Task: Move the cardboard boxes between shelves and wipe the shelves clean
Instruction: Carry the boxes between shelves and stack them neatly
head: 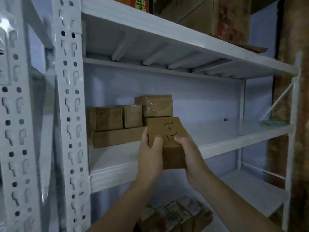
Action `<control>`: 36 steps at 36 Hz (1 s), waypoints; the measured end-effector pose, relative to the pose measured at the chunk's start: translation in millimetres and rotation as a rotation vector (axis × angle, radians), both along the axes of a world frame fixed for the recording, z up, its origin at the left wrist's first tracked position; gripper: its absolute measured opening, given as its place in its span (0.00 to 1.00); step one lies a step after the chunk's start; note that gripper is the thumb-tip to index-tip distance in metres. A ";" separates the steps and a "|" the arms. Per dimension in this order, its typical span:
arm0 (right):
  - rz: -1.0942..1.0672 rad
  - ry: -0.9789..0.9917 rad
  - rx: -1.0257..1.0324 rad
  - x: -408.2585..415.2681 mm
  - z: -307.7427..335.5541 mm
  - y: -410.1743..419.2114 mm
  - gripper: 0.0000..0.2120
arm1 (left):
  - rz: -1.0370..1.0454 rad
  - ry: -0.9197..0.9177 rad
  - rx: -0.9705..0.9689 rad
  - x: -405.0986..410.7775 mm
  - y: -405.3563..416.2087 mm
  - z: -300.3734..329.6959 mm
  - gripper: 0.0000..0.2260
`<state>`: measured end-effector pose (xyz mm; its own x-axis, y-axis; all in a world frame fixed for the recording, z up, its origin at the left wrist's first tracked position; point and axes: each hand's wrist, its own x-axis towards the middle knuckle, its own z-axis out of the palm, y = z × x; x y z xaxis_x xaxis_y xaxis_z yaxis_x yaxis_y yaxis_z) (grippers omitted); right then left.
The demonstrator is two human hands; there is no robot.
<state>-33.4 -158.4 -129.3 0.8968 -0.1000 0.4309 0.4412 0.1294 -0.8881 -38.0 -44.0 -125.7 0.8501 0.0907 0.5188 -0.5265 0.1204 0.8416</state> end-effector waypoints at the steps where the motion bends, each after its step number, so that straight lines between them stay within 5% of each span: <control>1: 0.029 -0.021 -0.005 7.4 4.0 -0.8 0.16 | 0.037 -0.011 -0.009 4.4 -0.9 3.1 0.15; 5: 0.127 -0.096 0.006 37.6 21.8 -5.1 0.16 | 0.143 -0.041 -0.053 16.5 -6.0 26.7 0.14; 11: 0.214 -0.143 -0.134 82.2 79.3 -13.2 0.32 | 0.346 -0.073 -0.035 40.4 -1.0 86.3 0.17; 16: 0.163 -0.317 -0.409 116.4 139.1 -8.4 0.24 | 0.441 0.009 -0.054 65.0 7.0 139.8 0.15; 21: 0.038 -0.458 -0.603 158.4 191.1 -0.1 0.28 | 0.530 0.029 -0.006 94.5 19.2 182.2 0.16; 24: -0.022 -0.452 -0.654 186.3 208.1 4.0 0.31 | 0.560 0.032 0.084 115.4 29.4 197.9 0.14; 27: -0.061 -0.431 -0.755 218.2 219.1 12.1 0.22 | 0.555 0.055 0.165 138.5 39.8 205.0 0.13; 36: -0.086 -0.392 -1.072 267.3 233.9 36.5 0.28 | 0.586 0.108 0.310 205.8 78.4 204.9 0.22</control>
<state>233.9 -122.0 104.6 0.6901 0.4330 0.5798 0.6826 -0.6557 -0.3228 167.8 34.5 79.3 0.7544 0.4137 0.5096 -0.3419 -0.4150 0.8431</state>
